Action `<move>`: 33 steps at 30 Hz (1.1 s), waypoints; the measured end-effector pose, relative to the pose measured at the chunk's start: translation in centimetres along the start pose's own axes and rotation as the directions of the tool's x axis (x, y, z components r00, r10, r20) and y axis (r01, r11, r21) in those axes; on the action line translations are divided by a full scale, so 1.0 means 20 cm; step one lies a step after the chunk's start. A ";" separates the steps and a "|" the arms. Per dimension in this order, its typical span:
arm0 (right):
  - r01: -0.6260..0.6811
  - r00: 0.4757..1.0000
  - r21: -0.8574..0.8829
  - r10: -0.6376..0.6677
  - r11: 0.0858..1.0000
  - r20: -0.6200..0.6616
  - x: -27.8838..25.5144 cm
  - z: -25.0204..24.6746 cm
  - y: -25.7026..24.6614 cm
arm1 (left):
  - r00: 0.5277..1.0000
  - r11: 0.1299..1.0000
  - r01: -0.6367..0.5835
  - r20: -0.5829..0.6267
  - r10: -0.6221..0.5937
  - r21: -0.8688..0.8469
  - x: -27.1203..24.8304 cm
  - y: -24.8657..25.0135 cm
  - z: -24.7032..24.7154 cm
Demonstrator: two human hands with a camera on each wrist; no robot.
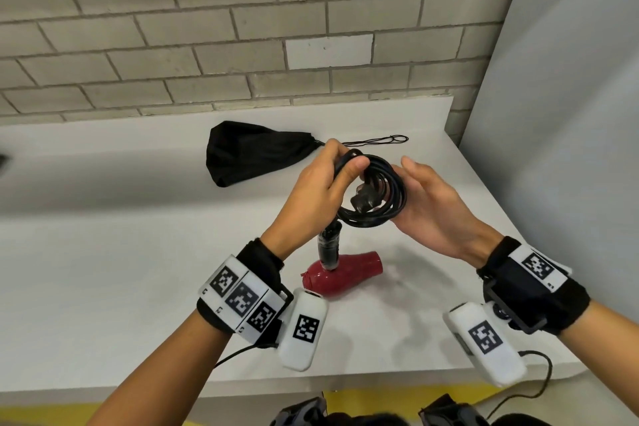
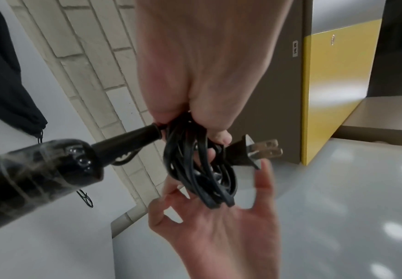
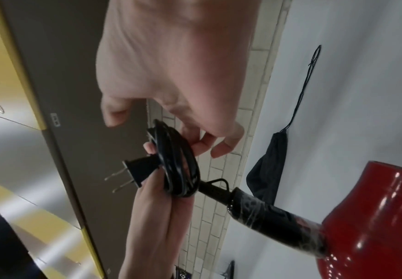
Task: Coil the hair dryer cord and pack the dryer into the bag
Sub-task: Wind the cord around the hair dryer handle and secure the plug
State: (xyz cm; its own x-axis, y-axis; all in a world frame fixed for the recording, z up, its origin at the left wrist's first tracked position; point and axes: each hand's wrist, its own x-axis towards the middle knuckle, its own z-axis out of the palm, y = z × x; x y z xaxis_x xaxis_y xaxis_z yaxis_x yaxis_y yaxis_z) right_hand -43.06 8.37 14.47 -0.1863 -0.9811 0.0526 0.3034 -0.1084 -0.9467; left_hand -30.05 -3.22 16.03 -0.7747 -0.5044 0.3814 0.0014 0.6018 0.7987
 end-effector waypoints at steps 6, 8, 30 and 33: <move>-0.020 0.999 -0.453 0.004 0.891 -0.037 -0.04 0.04 -0.05 | 0.999 0.999 0.027 -0.034 -0.028 -0.032 0.01 0.01 0.02; -0.020 0.999 -0.561 -0.008 0.828 -0.047 -0.05 0.04 -0.06 | 0.999 0.998 0.027 -0.042 -0.029 -0.058 0.00 0.01 0.02; 0.566 0.758 -0.825 -0.402 0.014 0.513 -0.09 0.16 0.00 | 0.968 0.985 0.008 -0.245 -0.051 -0.174 -0.01 0.03 0.07; 0.573 0.723 -0.816 -0.516 0.077 0.459 -0.14 0.22 -0.02 | 0.959 0.998 -0.008 -0.284 -0.009 -0.058 -0.02 -0.02 0.06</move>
State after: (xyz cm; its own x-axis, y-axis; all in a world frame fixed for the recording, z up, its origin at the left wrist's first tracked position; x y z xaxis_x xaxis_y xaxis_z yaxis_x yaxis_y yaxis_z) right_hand -38.63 10.45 16.10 0.1382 -0.7273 0.6723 -0.8457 -0.4399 -0.3020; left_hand -30.55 -2.57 15.03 -0.5631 -0.6648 0.4909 0.0439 0.5691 0.8211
